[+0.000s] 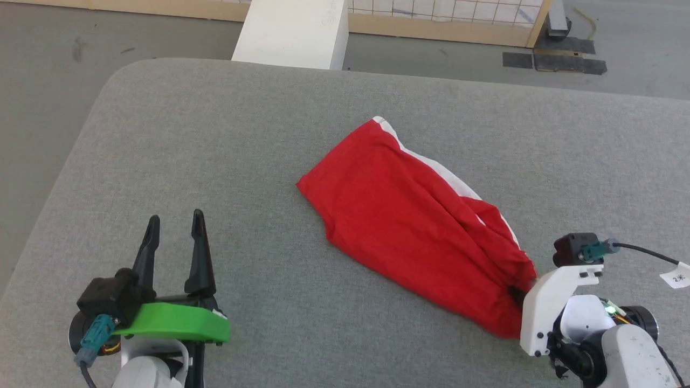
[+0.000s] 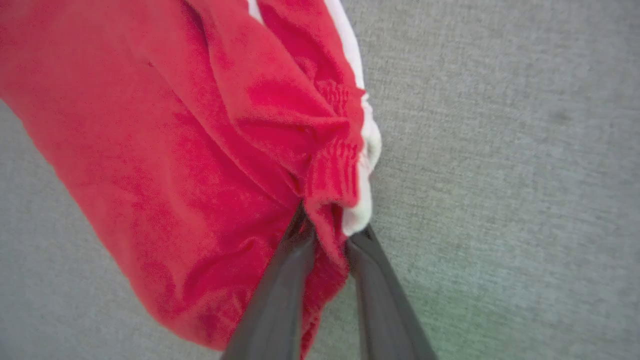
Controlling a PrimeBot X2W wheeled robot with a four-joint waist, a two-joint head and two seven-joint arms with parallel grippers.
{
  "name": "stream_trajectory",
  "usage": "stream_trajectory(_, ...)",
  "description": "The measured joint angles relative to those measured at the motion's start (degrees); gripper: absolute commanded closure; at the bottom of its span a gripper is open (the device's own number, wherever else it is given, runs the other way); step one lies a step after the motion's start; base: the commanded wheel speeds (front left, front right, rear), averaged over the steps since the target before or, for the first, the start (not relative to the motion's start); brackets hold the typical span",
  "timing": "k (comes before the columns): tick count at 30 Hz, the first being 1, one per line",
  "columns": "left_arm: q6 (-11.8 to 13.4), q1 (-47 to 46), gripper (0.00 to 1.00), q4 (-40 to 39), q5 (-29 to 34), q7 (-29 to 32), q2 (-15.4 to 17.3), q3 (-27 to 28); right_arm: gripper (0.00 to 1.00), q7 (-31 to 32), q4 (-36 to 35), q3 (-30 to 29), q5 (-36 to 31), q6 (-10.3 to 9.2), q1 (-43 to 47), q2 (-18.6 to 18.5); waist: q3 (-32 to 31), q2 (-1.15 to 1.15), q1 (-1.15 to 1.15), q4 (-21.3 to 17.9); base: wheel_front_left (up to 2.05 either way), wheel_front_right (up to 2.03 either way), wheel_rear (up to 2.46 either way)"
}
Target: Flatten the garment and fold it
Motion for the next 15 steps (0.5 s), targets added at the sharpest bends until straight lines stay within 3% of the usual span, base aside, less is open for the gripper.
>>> stream_trajectory(7, -1.77, -0.63, 0.0, 2.33, -1.47, 2.56, -1.25, -1.29, 1.0, -0.82, -1.38, -0.75, 0.26, 0.01, -0.09, 0.21, 0.09, 0.0, 0.0, -0.09, 0.0, 0.0, 0.0)
stream_trajectory(15, -2.9, -16.03, 0.0, 10.32, -4.97, 21.23, -3.52, -6.81, 1.0, -1.01, -4.78, -1.27, 1.07, 0.01, -0.93, 0.3, 1.76, 0.0, 0.0, -0.28, 0.0, 0.0, 0.0)
